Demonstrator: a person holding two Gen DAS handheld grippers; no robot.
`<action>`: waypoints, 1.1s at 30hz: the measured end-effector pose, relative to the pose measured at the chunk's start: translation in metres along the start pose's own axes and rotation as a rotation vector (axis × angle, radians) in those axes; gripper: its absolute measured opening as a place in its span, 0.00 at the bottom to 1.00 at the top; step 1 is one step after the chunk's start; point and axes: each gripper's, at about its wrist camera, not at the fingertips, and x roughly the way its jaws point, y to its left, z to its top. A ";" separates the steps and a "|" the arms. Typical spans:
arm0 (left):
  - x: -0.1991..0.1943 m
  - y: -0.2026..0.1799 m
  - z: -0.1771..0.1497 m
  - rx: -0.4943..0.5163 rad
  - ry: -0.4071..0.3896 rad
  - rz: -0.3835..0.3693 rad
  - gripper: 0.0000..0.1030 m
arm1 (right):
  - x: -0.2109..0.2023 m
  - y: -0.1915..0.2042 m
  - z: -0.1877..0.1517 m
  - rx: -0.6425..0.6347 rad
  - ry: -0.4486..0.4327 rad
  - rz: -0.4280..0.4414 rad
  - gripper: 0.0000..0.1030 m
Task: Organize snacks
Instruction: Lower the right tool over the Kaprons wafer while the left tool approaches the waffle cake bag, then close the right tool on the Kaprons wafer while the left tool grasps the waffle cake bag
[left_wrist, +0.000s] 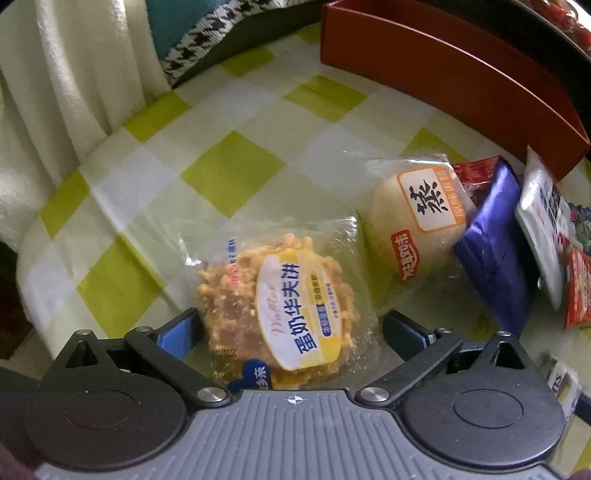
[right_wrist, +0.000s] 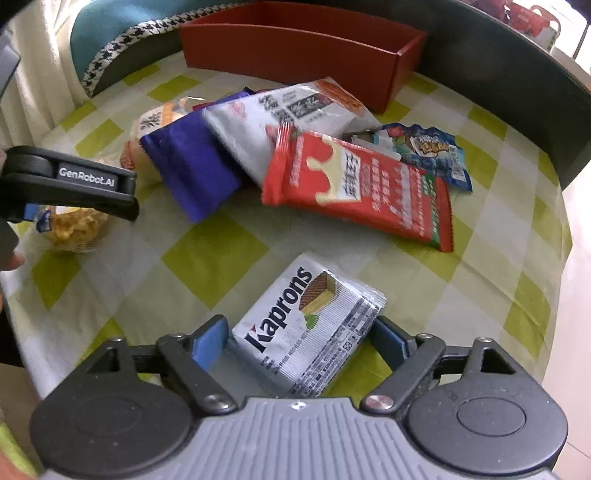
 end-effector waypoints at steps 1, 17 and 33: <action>0.000 0.001 0.000 0.007 0.000 -0.001 1.00 | 0.002 -0.001 0.000 0.011 0.006 0.008 1.00; -0.001 0.006 -0.008 0.054 -0.038 -0.030 0.96 | -0.016 0.003 -0.010 0.022 -0.006 -0.019 0.63; -0.039 0.004 -0.031 0.150 -0.109 -0.065 0.80 | -0.049 0.026 -0.007 -0.009 -0.088 -0.014 0.61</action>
